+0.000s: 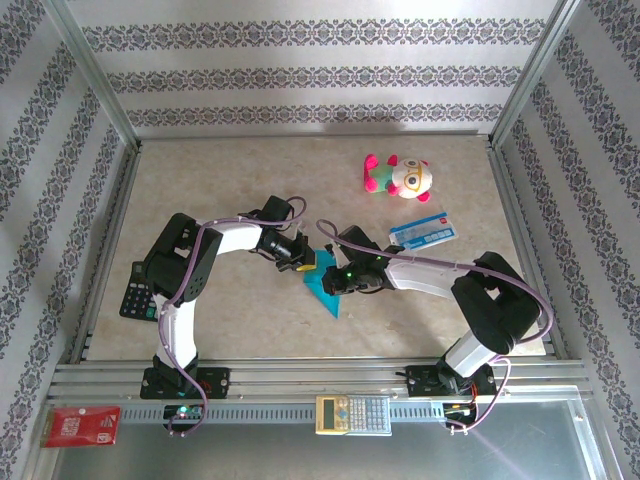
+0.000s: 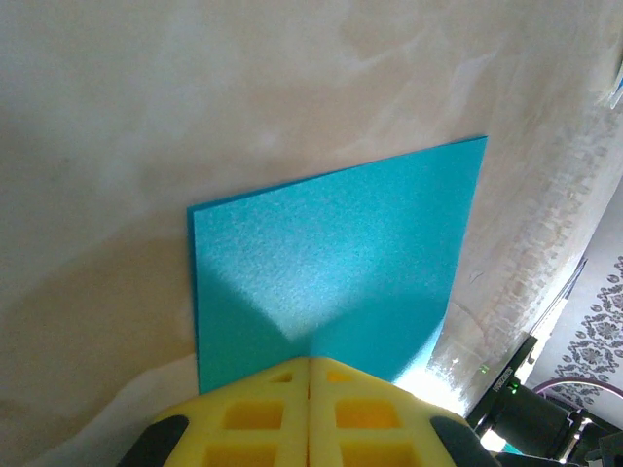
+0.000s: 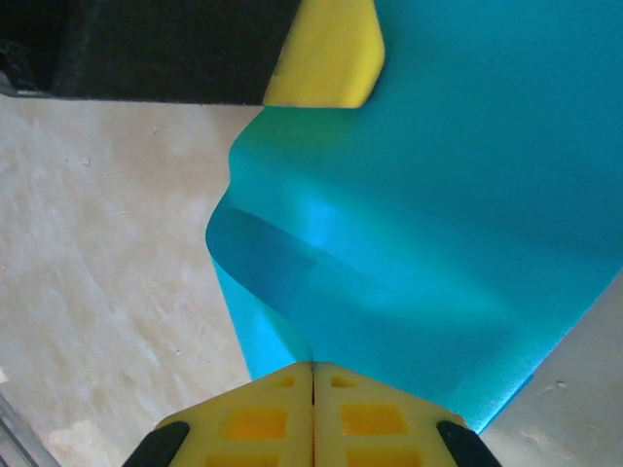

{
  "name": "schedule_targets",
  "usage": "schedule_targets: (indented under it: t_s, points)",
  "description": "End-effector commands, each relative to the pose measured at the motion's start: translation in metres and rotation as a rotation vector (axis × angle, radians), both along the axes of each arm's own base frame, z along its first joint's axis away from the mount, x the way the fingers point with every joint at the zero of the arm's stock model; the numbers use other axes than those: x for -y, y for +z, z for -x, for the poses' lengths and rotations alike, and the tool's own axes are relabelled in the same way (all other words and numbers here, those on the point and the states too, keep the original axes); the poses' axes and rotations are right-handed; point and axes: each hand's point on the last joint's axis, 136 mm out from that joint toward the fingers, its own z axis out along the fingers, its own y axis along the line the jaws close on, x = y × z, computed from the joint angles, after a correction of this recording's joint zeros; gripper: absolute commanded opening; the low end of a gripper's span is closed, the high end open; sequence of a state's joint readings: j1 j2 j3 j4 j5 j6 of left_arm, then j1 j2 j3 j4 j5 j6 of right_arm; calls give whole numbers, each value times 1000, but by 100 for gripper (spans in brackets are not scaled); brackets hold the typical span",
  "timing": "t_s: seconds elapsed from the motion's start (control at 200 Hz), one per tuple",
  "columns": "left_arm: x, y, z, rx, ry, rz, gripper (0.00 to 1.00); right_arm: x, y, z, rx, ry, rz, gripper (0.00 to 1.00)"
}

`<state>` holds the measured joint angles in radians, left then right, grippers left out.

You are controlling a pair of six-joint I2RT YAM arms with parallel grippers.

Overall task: Fold a paper plane with a square sheet of paper (pick it up from the middle)
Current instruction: Third fold the triangle at the center of the table.

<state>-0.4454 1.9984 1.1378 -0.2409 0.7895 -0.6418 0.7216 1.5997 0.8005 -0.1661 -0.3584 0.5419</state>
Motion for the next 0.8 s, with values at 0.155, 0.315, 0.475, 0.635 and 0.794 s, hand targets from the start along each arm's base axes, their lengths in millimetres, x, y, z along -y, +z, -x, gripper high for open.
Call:
schedule_targets:
  t_s: [0.155, 0.315, 0.475, 0.635, 0.794]
  points:
    - [-13, -26, 12, -52, -5, -107, 8, 5, -4, 6, -2, 29, -21, 8]
    - [-12, -27, 12, -52, -11, -109, 9, 7, -5, 3, -3, 15, -23, 8]
    - [-13, -29, 12, -54, -13, -113, 9, 9, -5, -2, 2, 14, -19, 8]
    - [-12, -29, 13, -55, -14, -112, 9, 12, -7, -4, -6, 15, -13, 9]
    - [-13, -28, 12, -55, -14, -112, 9, 14, -10, -6, -9, 15, -4, 9]
